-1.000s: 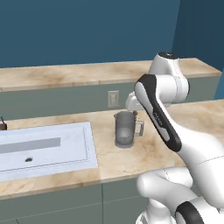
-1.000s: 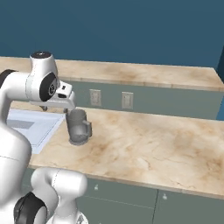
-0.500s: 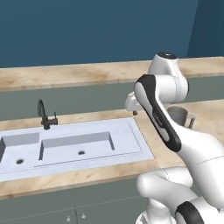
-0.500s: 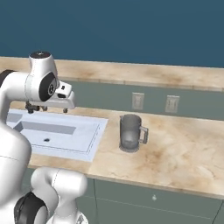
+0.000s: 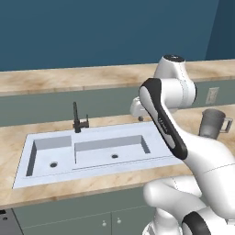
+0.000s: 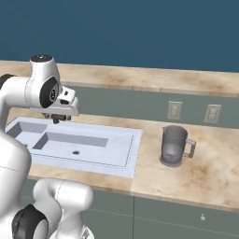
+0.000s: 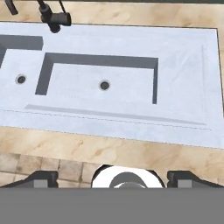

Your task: Turn on the sink faucet and place the jug under the water for a few seconds to fill it up.

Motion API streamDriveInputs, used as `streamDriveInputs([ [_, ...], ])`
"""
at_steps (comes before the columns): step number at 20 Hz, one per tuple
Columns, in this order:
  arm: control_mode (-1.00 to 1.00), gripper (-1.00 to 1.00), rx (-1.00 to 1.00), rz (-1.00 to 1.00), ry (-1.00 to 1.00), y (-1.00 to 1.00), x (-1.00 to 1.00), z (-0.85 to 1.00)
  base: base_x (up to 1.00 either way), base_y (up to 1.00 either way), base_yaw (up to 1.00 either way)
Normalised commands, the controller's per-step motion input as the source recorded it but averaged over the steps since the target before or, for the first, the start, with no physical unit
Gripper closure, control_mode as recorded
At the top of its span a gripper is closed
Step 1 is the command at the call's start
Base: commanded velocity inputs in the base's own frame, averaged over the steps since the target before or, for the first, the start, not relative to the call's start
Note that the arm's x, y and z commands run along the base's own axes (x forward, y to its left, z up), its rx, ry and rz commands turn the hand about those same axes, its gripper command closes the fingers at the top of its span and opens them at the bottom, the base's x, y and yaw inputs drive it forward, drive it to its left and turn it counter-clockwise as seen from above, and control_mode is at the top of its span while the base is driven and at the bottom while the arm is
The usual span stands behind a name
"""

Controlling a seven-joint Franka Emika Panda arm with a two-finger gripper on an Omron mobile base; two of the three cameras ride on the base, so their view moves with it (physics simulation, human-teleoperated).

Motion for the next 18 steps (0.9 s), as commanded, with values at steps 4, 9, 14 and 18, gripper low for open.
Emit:
streamDriveInputs([
  [4, 1.0, -1.0, 0.0, 0.0, 0.0, 0.0, 0.0, 0.0, 0.0, 0.24, 0.0],
  [9, -1.0, -1.0, 0.0, 0.0, 0.0, 0.02, 0.0, 0.0, 0.0, 0.0, 0.0],
  [14, -1.0, -1.0, 0.0, 0.0, 0.0, 0.09, 0.0, 0.0, 0.0, 0.0, 0.0],
  [18, -1.0, -1.0, 0.0, 0.0, 0.0, 0.2, 0.0, -0.01, 0.0, 0.0, 0.0],
])
